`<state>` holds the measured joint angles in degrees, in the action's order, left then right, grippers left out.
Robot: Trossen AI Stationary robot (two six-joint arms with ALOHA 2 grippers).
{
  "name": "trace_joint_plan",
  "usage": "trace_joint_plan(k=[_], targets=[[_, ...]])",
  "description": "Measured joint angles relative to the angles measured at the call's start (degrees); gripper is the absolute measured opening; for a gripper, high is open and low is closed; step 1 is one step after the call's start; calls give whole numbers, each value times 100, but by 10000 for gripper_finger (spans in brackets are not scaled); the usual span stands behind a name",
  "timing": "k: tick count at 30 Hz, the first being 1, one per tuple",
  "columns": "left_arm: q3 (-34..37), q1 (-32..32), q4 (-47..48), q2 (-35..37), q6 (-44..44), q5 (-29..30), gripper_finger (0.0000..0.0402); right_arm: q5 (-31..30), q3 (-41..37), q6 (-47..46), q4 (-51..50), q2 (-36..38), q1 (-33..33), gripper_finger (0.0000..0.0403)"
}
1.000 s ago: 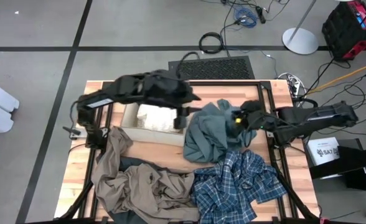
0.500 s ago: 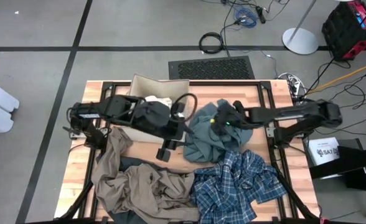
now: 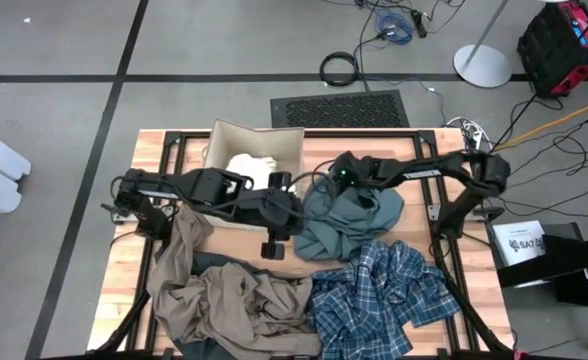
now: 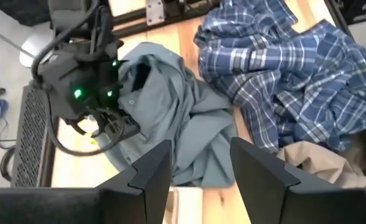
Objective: Sort clothes
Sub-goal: Put the gray jeans into the white laundry bin
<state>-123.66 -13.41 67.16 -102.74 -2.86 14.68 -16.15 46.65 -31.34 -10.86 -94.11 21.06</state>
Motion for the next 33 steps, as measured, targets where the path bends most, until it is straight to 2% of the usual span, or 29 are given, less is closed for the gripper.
trace_joint_plan(k=[8, 18, 22, 28, 33], targets=[[180, -1, -335, 2, -190, -69, 173, -288, 73, -45, 216, -1039, 69, 183], [180, -32, -477, 2, -143, -133, 173, 97, 70, 271, 330, -1138, 194, 170], [180, -90, -485, 2, -46, -155, 173, 450, 70, 361, 291, -1136, 352, 133], [180, -179, -512, 2, 120, -153, 173, 558, 72, 684, 285, -1135, 431, 33], [178, -251, -523, 2, 245, -149, 173, 589, 72, 872, 292, -1133, 450, 30]])
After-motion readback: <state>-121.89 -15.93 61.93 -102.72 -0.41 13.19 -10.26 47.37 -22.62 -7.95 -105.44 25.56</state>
